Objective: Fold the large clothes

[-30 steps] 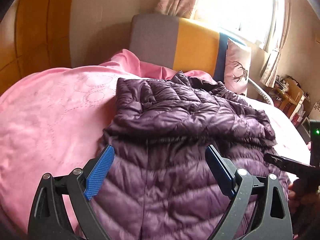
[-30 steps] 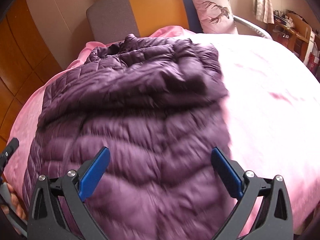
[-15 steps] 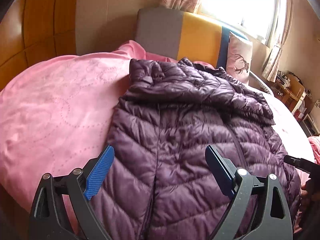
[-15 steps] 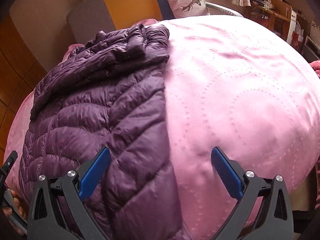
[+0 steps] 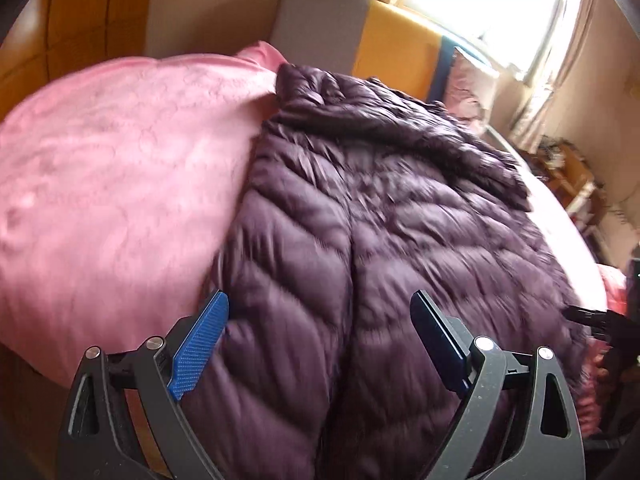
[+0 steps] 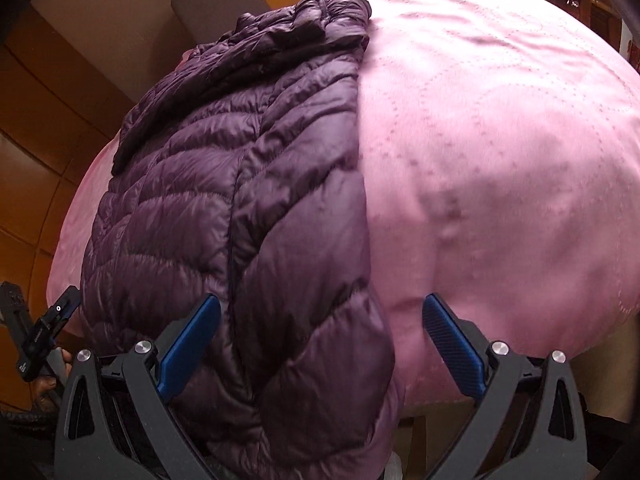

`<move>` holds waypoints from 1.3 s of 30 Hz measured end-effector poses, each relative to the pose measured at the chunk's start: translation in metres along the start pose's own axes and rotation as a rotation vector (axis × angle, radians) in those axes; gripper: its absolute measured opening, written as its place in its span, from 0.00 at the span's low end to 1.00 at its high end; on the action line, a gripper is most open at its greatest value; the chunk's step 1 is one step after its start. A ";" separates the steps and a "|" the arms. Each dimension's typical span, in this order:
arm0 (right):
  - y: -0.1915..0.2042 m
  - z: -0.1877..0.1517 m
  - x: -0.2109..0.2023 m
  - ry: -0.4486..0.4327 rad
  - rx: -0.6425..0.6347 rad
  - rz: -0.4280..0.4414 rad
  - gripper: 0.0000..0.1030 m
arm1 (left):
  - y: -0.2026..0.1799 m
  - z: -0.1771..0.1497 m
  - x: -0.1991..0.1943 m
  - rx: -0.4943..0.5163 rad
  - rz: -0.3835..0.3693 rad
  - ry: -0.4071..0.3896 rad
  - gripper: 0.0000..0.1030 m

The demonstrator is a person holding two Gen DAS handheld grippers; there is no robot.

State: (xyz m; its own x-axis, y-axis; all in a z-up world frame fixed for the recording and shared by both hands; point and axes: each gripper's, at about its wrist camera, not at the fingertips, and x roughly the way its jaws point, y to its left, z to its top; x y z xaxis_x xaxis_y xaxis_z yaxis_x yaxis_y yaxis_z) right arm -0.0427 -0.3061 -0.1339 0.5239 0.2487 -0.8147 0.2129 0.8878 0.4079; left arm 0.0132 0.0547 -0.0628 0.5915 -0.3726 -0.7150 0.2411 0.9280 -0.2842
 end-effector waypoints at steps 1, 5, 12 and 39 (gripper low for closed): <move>-0.001 -0.005 -0.001 0.013 0.000 0.020 0.98 | 0.002 -0.003 -0.004 -0.002 -0.020 0.009 0.88; -0.002 -0.023 0.001 0.067 0.000 0.084 0.95 | 0.011 -0.026 -0.017 -0.026 -0.110 0.076 0.88; 0.013 -0.039 0.006 0.164 -0.133 0.103 0.86 | 0.023 -0.058 -0.011 -0.098 -0.201 0.217 0.77; 0.040 0.076 -0.097 -0.186 -0.047 0.563 0.17 | 0.029 0.034 -0.057 -0.216 -0.669 -0.037 0.08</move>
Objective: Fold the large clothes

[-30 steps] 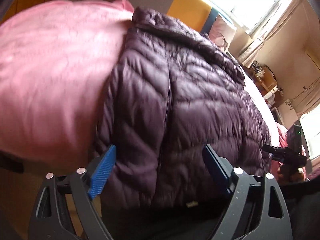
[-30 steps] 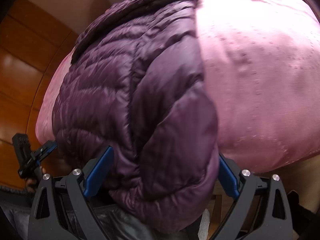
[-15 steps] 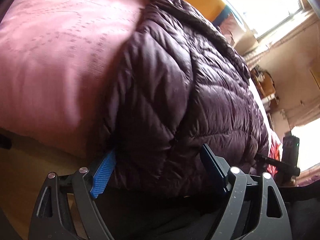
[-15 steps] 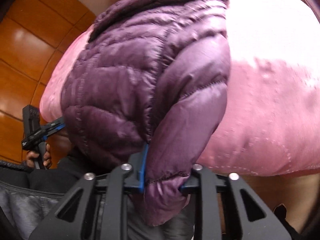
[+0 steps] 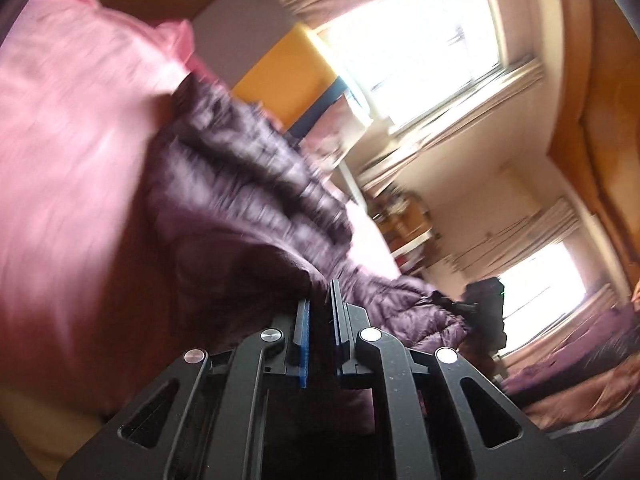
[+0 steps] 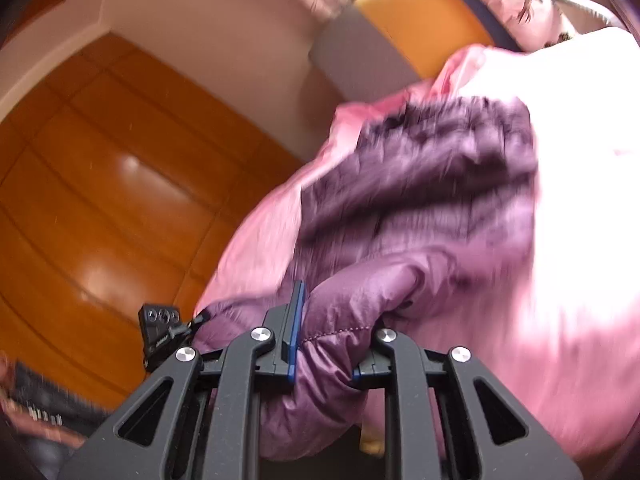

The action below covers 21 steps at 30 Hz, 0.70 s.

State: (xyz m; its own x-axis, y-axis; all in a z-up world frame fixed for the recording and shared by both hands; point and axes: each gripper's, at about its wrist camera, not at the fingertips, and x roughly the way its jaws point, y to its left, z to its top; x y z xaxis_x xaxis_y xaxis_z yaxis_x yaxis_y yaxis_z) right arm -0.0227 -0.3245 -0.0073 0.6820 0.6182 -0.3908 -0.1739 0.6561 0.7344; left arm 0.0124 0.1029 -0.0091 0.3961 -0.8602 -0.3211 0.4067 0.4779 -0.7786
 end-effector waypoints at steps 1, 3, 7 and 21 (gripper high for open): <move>-0.005 0.012 0.003 -0.021 0.019 -0.003 0.17 | -0.001 0.015 0.008 0.004 -0.021 -0.012 0.08; -0.015 0.037 0.015 -0.056 0.061 -0.013 0.17 | -0.001 0.040 0.021 0.022 -0.032 -0.023 0.08; -0.044 0.072 0.035 -0.090 0.158 -0.055 0.27 | 0.009 0.096 0.056 -0.016 0.015 -0.052 0.08; -0.091 0.078 0.019 -0.167 0.214 -0.144 0.97 | 0.055 0.151 0.064 -0.068 0.282 -0.174 0.83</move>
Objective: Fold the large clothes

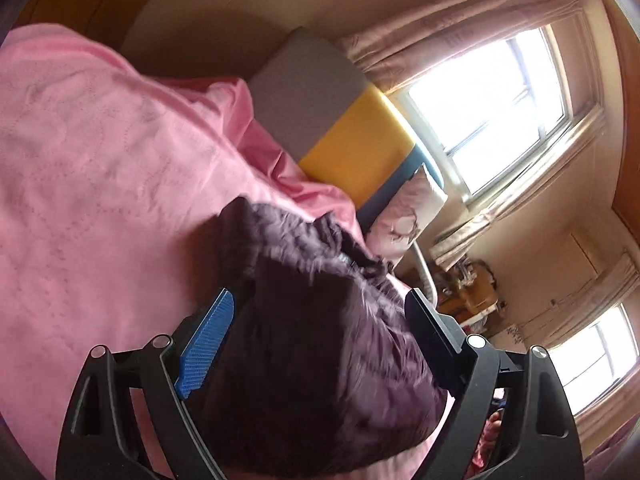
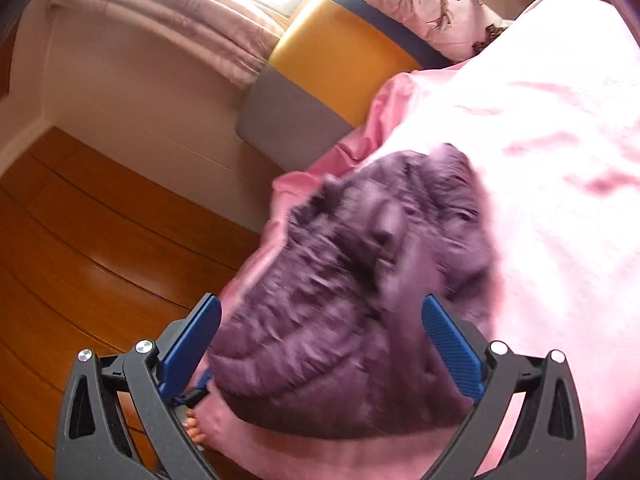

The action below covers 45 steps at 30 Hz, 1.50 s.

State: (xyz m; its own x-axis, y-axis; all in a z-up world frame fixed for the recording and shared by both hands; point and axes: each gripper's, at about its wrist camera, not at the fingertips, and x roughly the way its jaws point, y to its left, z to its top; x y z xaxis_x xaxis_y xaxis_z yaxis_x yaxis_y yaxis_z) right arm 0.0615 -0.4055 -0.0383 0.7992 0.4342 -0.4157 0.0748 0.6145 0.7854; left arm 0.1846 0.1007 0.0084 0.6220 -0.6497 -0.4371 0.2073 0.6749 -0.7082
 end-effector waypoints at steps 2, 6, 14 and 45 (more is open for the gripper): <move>-0.007 -0.016 -0.002 0.026 -0.035 -0.074 0.97 | 0.017 -0.016 0.007 -0.011 0.008 0.066 0.84; -0.022 -0.040 0.023 0.094 -0.103 -0.219 0.75 | 0.042 -0.052 0.033 -0.052 -0.009 0.199 0.84; -0.020 -0.047 0.041 0.166 -0.121 -0.238 0.20 | 0.046 -0.073 0.043 -0.050 -0.065 0.271 0.47; 0.057 -0.057 0.046 0.137 -0.720 -0.666 0.05 | -0.030 -0.047 0.023 0.058 -0.091 0.250 0.52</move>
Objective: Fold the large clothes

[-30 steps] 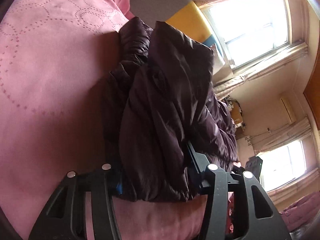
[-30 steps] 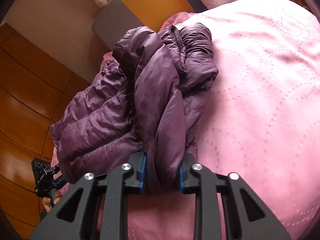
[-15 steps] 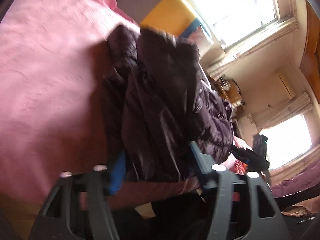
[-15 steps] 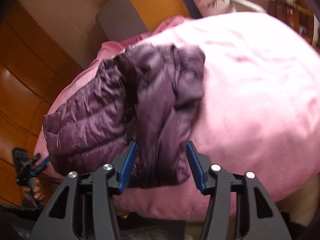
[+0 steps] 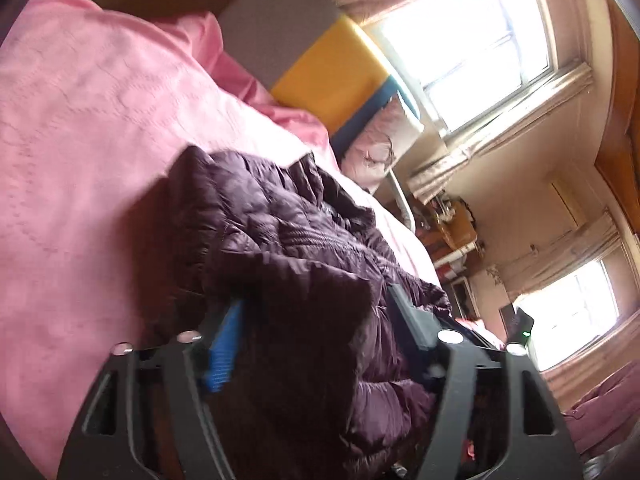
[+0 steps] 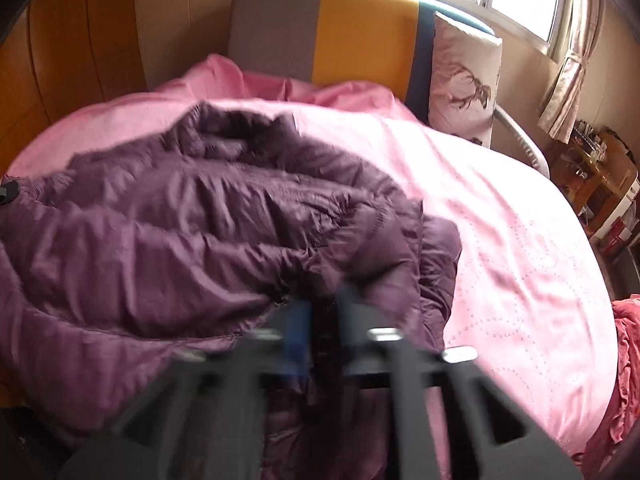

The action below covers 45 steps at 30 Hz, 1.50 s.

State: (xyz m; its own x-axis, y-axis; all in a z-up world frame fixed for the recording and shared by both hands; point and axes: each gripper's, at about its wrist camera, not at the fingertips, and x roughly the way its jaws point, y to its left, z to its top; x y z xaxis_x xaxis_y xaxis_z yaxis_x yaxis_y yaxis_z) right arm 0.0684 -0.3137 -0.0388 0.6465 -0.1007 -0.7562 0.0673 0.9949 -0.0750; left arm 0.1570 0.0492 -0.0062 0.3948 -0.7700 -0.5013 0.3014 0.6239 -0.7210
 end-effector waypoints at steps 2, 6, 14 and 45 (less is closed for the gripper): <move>-0.011 0.002 -0.010 -0.032 0.032 0.008 0.05 | -0.010 -0.006 0.009 0.059 0.054 0.017 0.18; -0.041 0.010 -0.028 -0.133 0.159 0.012 0.05 | -0.024 0.003 0.005 0.107 0.018 -0.041 0.15; -0.087 0.000 0.048 -0.015 0.381 0.010 0.05 | -0.018 0.033 0.009 -0.003 -0.037 -0.154 0.75; -0.070 0.076 -0.052 -0.285 0.290 0.027 0.05 | -0.040 0.015 -0.009 0.352 0.222 -0.067 0.04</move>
State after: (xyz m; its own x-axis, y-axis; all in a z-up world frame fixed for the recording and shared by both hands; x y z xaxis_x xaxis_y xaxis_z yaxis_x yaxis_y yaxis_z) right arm 0.0876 -0.3779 0.0553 0.8329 -0.1121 -0.5419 0.2328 0.9594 0.1594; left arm 0.1543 0.0330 0.0339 0.5353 -0.6088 -0.5855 0.4761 0.7901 -0.3862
